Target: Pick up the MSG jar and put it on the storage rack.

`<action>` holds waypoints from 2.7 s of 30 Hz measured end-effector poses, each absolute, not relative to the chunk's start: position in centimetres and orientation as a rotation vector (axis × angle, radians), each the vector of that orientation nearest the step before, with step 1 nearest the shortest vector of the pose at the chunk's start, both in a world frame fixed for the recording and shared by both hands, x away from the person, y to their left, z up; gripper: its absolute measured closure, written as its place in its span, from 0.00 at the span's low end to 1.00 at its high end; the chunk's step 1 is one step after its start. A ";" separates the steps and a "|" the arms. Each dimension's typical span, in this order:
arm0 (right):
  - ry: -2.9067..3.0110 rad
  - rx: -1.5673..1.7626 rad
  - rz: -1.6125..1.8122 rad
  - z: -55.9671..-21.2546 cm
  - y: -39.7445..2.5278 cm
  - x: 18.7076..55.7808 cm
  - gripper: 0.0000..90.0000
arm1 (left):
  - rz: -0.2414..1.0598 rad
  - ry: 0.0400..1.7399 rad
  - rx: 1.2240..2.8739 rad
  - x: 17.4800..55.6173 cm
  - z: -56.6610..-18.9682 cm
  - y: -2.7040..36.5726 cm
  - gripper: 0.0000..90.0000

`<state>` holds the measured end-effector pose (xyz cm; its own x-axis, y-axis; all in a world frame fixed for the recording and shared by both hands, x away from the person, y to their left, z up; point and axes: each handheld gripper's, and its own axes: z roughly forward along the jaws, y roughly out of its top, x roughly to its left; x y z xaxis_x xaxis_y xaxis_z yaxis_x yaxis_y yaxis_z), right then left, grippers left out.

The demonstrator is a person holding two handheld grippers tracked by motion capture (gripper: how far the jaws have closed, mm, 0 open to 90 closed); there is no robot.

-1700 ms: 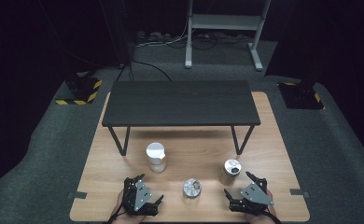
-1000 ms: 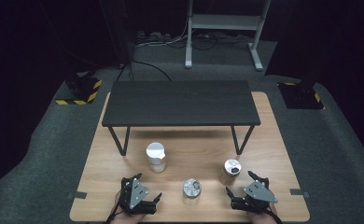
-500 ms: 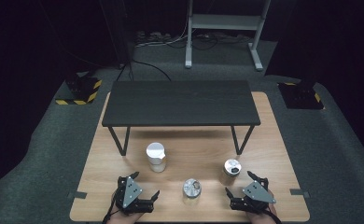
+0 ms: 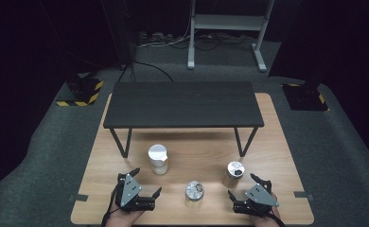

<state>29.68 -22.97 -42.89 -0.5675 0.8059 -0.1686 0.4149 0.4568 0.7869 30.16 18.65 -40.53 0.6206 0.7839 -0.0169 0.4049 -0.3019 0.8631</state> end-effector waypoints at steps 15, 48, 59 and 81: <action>2.180 1.012 0.972 -42.9 -23.0 29.7 0.00 | 0.544 0.925 1.919 32.5 -39.3 17.9 0.01; 2.186 1.007 0.979 -42.9 -23.0 29.7 0.00 | 0.503 1.017 1.850 35.5 -42.8 17.5 0.01; 2.192 1.005 0.977 -42.9 -23.0 29.7 0.00 | 0.483 1.028 1.826 36.4 -43.6 17.4 0.08; 2.198 0.996 0.974 -42.9 -22.9 29.7 0.00 | 0.492 1.019 1.733 36.6 -44.6 17.0 0.31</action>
<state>29.71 -22.93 -42.91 -0.5861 0.7927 -0.1677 0.4085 0.4679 0.7837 36.55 16.96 -44.60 0.5580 0.8183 -0.1381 0.4008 -0.1200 0.9083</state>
